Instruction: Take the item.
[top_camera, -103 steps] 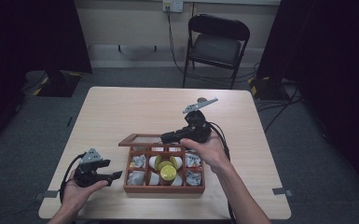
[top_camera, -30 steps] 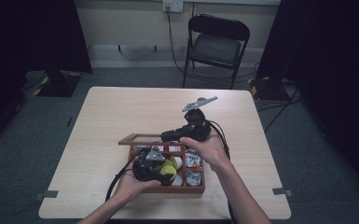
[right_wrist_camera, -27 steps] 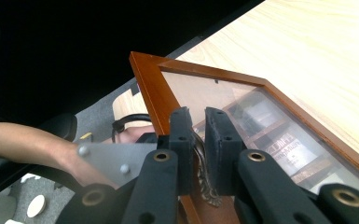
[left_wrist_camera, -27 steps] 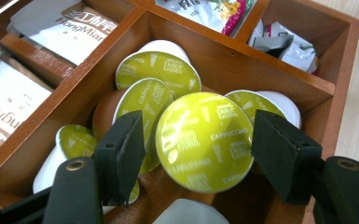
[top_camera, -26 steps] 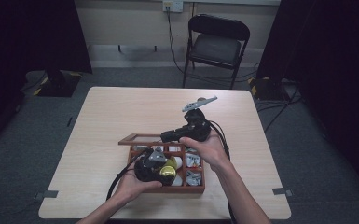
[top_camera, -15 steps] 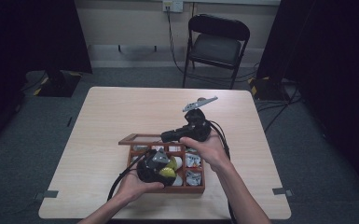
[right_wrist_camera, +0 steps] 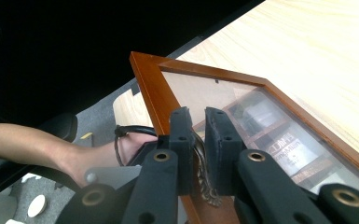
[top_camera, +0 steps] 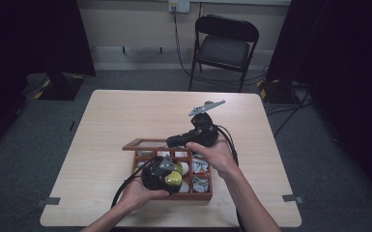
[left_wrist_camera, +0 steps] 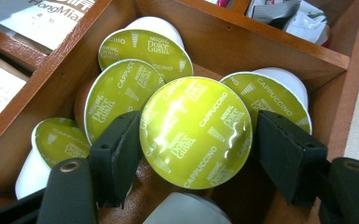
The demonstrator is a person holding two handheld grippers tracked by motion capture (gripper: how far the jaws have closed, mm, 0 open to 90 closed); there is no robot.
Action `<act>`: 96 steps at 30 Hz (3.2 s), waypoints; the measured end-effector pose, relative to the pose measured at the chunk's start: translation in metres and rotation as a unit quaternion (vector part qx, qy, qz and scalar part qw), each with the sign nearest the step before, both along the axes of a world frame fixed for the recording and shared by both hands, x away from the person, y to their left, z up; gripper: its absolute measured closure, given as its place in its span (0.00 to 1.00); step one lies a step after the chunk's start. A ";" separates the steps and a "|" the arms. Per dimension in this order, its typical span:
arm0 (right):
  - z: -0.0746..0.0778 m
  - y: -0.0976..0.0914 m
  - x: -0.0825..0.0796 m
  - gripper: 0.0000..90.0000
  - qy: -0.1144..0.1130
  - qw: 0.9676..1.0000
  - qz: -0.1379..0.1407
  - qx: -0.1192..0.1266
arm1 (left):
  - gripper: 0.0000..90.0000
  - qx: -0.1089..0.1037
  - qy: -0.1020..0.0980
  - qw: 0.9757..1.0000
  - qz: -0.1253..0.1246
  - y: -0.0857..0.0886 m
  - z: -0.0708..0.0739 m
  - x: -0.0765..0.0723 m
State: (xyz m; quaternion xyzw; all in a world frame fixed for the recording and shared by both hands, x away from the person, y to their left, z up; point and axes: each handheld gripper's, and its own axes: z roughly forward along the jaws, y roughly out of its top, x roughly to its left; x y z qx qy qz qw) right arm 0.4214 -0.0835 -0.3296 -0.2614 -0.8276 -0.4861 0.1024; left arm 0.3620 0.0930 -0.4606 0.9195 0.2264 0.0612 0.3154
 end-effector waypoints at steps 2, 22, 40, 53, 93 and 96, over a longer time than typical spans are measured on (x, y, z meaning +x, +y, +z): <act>0.000 0.000 0.000 0.91 0.000 1.000 0.001 0.001 | 0.35 -0.001 0.001 1.000 0.003 0.000 0.000 0.001; -0.001 0.000 -0.001 0.91 0.000 1.000 0.001 0.001 | 0.42 -0.003 -0.016 1.000 -0.010 0.000 0.001 -0.005; -0.001 0.000 0.000 0.91 0.002 1.000 0.001 0.002 | 0.42 -0.044 -0.049 0.997 -0.031 0.005 0.025 -0.026; -0.001 0.000 0.000 0.91 0.000 1.000 0.001 0.001 | 0.42 -0.071 -0.067 0.994 -0.049 0.016 0.045 -0.044; -0.001 0.000 -0.001 0.91 0.001 1.000 0.002 0.001 | 0.42 -0.140 -0.049 0.987 0.057 0.110 0.042 -0.047; -0.001 0.000 -0.001 0.91 0.001 1.000 0.001 0.001 | 0.42 -0.144 -0.048 0.986 0.068 0.119 0.041 -0.046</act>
